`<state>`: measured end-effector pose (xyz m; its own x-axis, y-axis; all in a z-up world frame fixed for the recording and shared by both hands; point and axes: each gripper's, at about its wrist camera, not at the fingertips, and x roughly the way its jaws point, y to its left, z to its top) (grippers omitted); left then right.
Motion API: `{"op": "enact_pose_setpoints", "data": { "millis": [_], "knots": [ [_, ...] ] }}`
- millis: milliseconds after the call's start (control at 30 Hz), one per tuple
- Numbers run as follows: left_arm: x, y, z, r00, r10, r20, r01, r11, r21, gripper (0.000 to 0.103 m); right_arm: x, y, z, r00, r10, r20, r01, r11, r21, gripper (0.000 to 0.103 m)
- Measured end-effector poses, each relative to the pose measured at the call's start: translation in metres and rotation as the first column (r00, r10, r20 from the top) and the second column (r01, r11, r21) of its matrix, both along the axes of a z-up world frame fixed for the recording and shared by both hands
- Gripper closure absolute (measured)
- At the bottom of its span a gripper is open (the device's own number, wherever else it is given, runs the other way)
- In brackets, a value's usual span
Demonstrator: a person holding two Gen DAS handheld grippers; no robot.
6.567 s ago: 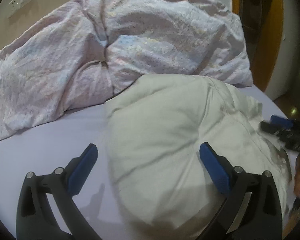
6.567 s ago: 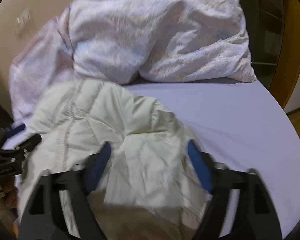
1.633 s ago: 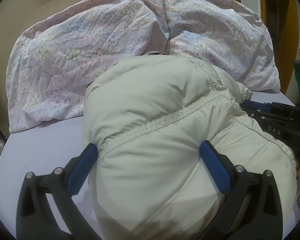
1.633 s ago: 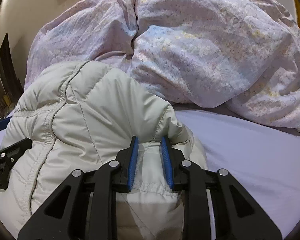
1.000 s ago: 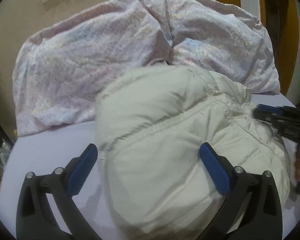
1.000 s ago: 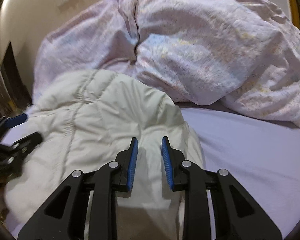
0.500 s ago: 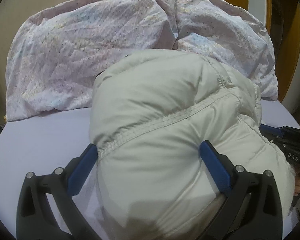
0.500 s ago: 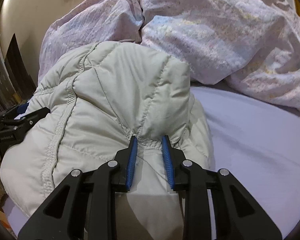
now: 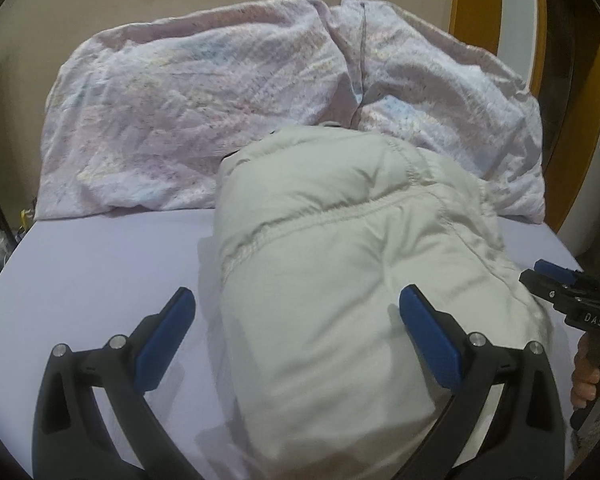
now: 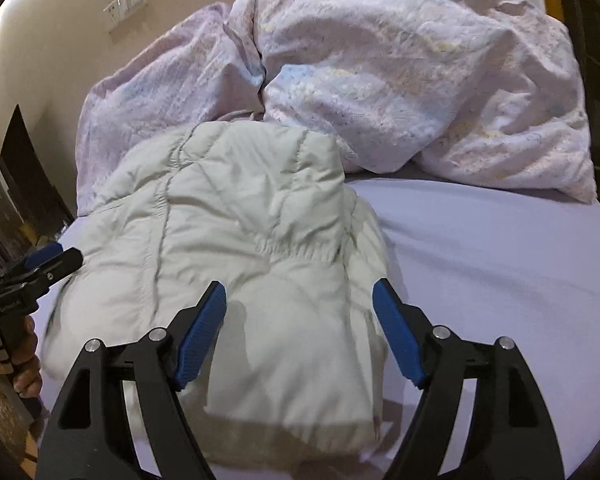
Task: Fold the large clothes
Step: 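Open both grippers and pull them back from the folded jacket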
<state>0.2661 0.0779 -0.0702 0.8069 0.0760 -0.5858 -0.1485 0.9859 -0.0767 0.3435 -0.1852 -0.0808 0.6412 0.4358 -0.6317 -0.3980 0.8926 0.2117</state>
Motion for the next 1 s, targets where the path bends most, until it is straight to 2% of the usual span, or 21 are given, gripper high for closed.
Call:
{"op": "enact_pose_setpoints", "data": {
  "millis": [133, 433, 600, 1000],
  "knots": [
    [-0.030, -0.004, 0.005, 1.000, 0.022, -0.006, -0.022, 1.000, -0.009, 0.002, -0.029, -0.007, 0.003, 1.000, -0.016, -0.019, 0.016, 1.000, 0.003, 0.018],
    [-0.093, -0.019, 0.003, 0.999, 0.040, -0.031, -0.041, 0.999, -0.034, 0.002, -0.083, -0.014, 0.006, 0.999, -0.012, -0.044, 0.014, 0.999, 0.039, 0.016],
    [-0.113, -0.030, 0.000, 0.998, 0.030, -0.051, -0.033, 0.997, -0.063, 0.002, -0.111, -0.017, 0.007, 0.999, -0.010, -0.038, 0.012, 0.999, 0.044, 0.016],
    [-0.148, -0.052, -0.007, 0.996, 0.013, -0.083, -0.018, 0.998, -0.064, 0.002, -0.152, -0.019, 0.008, 1.000, -0.009, -0.026, 0.010, 0.999, 0.034, 0.016]
  ]
}}
